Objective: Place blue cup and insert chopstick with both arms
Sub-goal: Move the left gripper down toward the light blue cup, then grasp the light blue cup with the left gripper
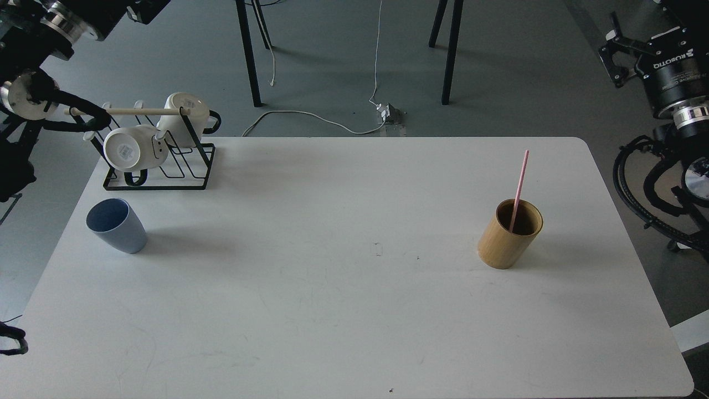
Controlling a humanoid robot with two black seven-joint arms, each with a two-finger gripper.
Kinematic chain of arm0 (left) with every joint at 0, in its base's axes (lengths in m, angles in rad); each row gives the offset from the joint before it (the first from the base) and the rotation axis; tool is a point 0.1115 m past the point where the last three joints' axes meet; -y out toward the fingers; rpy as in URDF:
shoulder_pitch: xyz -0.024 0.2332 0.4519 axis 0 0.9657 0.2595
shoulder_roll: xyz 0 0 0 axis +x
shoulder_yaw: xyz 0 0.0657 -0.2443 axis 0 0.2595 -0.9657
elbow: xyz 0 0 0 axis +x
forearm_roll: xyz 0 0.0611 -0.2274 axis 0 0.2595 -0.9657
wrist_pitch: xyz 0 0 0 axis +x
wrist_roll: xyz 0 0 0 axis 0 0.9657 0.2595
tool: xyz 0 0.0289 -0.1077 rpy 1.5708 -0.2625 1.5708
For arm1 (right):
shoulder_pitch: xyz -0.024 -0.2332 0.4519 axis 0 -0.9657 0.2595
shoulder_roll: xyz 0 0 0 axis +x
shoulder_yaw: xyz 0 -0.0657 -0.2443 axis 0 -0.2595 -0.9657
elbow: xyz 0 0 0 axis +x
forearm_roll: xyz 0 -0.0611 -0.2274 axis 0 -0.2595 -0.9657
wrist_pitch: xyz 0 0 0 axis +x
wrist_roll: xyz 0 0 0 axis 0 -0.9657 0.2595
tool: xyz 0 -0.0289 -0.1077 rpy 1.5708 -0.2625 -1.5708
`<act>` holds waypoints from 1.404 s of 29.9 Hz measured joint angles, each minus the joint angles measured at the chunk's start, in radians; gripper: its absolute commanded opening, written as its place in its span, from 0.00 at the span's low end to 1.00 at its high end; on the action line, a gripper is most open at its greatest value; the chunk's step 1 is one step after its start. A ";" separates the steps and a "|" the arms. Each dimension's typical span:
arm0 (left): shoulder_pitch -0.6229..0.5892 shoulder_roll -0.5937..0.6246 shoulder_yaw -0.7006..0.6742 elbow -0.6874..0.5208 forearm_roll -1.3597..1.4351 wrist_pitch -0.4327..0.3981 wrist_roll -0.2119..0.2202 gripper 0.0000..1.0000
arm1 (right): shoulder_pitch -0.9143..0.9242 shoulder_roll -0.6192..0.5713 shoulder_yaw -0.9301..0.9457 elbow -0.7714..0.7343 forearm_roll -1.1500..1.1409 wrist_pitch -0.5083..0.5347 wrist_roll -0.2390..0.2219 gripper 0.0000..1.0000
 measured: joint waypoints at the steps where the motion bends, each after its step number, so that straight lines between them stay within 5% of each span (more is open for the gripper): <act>1: 0.008 0.029 0.004 -0.055 0.066 0.000 0.000 0.92 | -0.003 -0.003 0.001 -0.001 0.000 0.000 0.002 1.00; 11: 0.179 0.329 0.068 -0.415 0.549 0.000 -0.010 0.90 | -0.015 -0.006 0.008 -0.002 0.001 0.000 0.009 1.00; 17: 0.253 0.470 0.132 -0.461 0.673 0.000 -0.088 0.88 | -0.023 -0.007 0.014 -0.002 0.001 0.000 0.010 1.00; 21: 0.290 0.488 0.206 -0.457 0.710 0.009 -0.102 0.88 | -0.034 -0.010 0.025 0.000 0.001 0.000 0.016 0.99; 26: 0.322 0.494 0.290 -0.454 0.820 0.118 -0.105 0.88 | -0.037 -0.013 0.034 0.005 0.001 0.000 0.016 0.99; 31: 0.329 0.488 0.311 -0.374 0.942 0.162 -0.118 0.88 | -0.046 -0.018 0.038 0.008 0.002 0.000 0.016 0.99; 42: 0.337 0.372 0.423 0.034 1.052 0.272 -0.186 0.83 | -0.055 -0.017 0.046 0.012 0.004 0.000 0.016 0.99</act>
